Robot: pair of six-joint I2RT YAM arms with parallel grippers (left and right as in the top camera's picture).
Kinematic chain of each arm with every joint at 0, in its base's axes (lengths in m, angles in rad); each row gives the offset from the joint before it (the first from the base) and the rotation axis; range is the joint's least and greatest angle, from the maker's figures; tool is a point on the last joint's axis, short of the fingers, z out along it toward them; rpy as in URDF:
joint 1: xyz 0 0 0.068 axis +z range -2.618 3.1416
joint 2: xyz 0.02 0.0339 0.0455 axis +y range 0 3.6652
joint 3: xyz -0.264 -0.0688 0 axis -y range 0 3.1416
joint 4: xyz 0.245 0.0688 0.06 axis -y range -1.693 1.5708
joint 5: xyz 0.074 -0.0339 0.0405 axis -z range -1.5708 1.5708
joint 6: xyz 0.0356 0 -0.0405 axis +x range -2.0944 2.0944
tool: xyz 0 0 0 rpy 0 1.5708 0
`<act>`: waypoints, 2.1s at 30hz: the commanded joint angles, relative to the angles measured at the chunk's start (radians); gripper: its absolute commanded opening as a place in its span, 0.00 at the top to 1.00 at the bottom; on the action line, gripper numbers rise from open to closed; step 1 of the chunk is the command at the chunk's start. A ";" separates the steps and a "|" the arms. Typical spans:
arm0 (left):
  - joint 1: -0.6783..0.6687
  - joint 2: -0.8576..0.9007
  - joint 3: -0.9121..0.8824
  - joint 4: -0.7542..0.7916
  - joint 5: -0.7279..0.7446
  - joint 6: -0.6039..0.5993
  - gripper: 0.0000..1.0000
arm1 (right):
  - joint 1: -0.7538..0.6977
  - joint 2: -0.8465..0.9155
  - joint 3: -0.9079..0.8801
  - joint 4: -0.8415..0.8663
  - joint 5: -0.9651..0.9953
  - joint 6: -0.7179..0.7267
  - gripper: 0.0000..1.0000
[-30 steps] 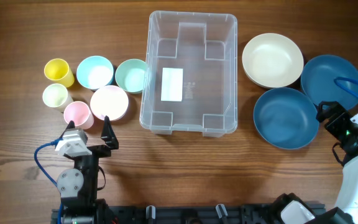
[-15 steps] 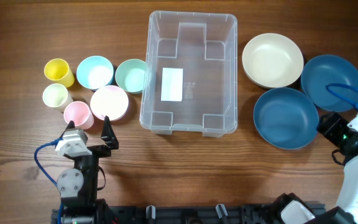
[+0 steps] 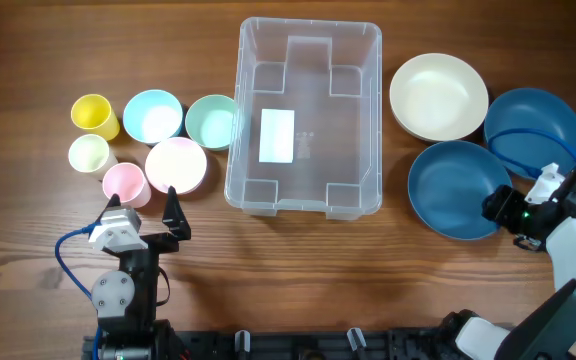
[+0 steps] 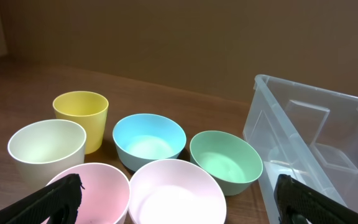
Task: Pack container
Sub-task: 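Move the right gripper to the rim of the front teal bowl and grasp, then lift the teal bowl with the right gripper and carry it over the bin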
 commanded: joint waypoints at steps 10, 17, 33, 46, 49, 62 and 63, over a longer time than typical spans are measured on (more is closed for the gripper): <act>-0.006 -0.007 -0.009 0.003 0.009 0.020 0.00 | 0.004 0.027 0.019 0.000 0.036 0.004 0.55; -0.006 -0.007 -0.009 0.003 0.009 0.020 0.00 | 0.004 0.029 0.018 -0.001 0.036 0.005 0.66; -0.006 -0.007 -0.009 0.003 0.009 0.020 0.00 | 0.004 0.031 0.015 0.001 0.036 0.005 0.82; -0.006 -0.007 -0.009 0.003 0.009 0.020 0.00 | 0.004 0.108 0.018 0.006 0.024 0.055 0.96; -0.006 -0.007 -0.009 0.003 0.009 0.020 0.00 | 0.005 0.099 0.031 -0.012 0.008 0.061 0.96; -0.006 -0.007 -0.009 0.003 0.009 0.020 0.00 | 0.080 -0.035 0.201 -0.207 -0.031 0.091 0.96; -0.006 -0.007 -0.009 0.003 0.009 0.020 0.00 | 0.094 -0.047 0.219 -0.219 -0.034 0.091 0.96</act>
